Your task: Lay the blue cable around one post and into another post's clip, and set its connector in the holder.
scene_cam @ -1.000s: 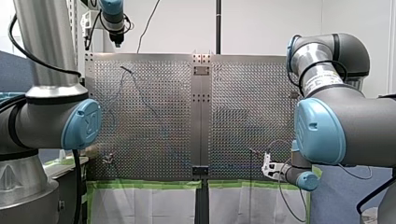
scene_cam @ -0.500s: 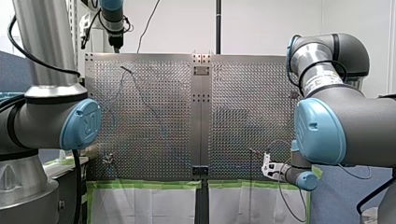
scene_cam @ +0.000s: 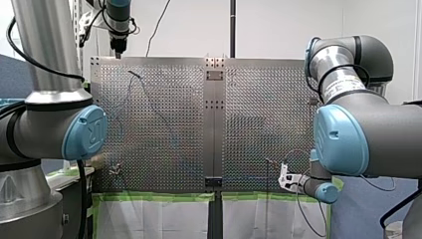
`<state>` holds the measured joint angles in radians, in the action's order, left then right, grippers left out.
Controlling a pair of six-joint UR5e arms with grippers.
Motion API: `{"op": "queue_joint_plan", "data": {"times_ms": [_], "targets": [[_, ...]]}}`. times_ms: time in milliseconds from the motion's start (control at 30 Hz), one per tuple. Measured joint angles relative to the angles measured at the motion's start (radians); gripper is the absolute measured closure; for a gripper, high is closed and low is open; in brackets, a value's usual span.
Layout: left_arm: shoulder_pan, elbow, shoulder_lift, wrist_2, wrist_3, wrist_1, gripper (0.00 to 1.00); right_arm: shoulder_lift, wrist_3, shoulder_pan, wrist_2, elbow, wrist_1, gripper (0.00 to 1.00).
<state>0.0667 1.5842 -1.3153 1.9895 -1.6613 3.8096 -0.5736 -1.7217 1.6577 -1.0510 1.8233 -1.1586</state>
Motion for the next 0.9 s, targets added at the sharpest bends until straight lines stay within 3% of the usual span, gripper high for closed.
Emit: {"op": "queue_joint_plan", "data": {"times_ms": [233,900], "targets": [[0.002,0.000,0.000,0.038,-0.001,0.004,0.01,0.000,0.001,0.001,0.000,0.000,0.000,1.00],[0.015,0.000,0.000,0.042,-0.017,0.004,0.01,0.000,0.003,0.003,0.000,0.000,0.002,1.00]]}}
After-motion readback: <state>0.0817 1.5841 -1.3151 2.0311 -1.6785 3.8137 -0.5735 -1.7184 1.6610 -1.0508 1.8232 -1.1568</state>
